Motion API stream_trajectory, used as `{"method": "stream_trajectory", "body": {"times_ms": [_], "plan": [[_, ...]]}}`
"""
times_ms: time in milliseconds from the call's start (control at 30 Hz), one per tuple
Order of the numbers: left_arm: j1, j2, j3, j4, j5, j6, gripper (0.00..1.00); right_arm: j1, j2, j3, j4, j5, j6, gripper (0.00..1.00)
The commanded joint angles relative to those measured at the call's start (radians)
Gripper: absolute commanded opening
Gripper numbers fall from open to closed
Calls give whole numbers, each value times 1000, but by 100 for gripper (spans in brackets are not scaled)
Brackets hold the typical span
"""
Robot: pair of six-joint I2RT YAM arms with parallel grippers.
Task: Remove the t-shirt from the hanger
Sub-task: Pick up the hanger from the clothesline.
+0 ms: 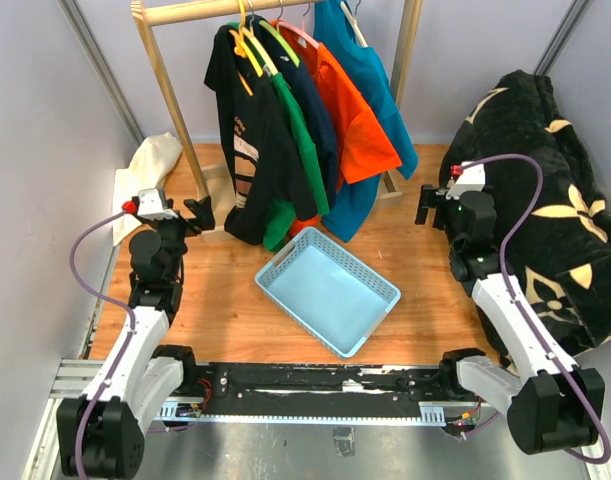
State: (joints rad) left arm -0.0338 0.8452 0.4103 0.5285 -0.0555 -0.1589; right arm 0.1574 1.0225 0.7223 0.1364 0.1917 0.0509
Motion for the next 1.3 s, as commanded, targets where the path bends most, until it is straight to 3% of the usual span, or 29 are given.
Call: {"method": "stream_trajectory", "body": {"times_ms": [0,133,367,633,867,1100,1267], "plan": [[8,-88,74,-187,60,-165,100,-13,-33,111,-170,-135,97,98],[8,-128,125,-233,128,-255,100,-14,-60,237,-266,-122,117,98],[8,-161,221,-300,202,-311,100,-13,-60,456,-266,-218,130,99],[8,-128,360,-483,219,-332,100,-9,133,788,-287,-380,141,96],[8,-163,399,-543,275,-353,100,38,311,982,-249,-453,158,93],[6,-169,426,-601,284,-321,100,150,553,1291,-375,-385,101,90],[6,-167,430,-609,304,-319,100,184,681,1471,-460,-341,90,80]]}}
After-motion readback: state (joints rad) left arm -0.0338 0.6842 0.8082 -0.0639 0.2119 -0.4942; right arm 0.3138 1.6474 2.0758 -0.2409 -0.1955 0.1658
